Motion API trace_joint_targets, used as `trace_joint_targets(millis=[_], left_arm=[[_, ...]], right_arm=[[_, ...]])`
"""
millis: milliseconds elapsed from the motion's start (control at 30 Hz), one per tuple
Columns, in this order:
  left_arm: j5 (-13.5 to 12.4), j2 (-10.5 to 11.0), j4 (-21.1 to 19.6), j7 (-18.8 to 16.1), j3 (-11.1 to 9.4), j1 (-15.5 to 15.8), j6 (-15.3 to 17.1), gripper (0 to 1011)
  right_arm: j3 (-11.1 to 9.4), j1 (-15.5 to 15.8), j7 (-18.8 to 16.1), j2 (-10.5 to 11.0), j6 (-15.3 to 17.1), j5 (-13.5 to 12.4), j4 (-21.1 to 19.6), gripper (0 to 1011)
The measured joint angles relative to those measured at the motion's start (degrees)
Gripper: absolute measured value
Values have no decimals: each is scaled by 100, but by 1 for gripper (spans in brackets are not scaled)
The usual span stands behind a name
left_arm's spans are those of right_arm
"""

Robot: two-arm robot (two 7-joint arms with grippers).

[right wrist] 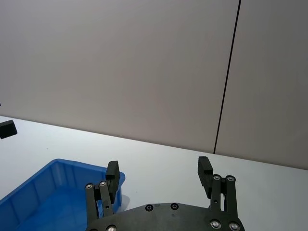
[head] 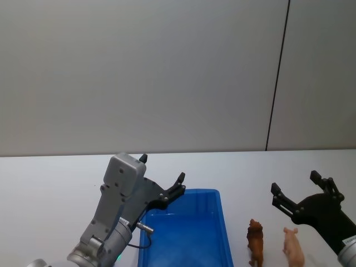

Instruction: Pick up the two dolls from the table and place them into the box.

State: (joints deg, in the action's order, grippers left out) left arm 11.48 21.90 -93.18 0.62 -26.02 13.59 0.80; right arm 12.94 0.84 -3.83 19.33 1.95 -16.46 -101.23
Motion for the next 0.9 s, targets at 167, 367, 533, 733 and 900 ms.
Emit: trace_joint_targets(millis=[167,367,533,733,900], left_arm=[[0,0,0,0,0,0,0,1001],[0,0,0,0,0,0,0,1001],[0,0,0,0,0,0,0,1002],[0,0,0,0,0,0,0,1001],[0,0,0,0,0,0,0,1001]], right_arm=[[0,0,0,0,0,0,0,1001],[-10,0,-21,10,-2,-1,9,1001],[-45,0,-95,49,-8,-50,29,1001],[-101,35,-180,121,47,-153,37,1001],[-142,109,-207,192,162,-238,16,1001]])
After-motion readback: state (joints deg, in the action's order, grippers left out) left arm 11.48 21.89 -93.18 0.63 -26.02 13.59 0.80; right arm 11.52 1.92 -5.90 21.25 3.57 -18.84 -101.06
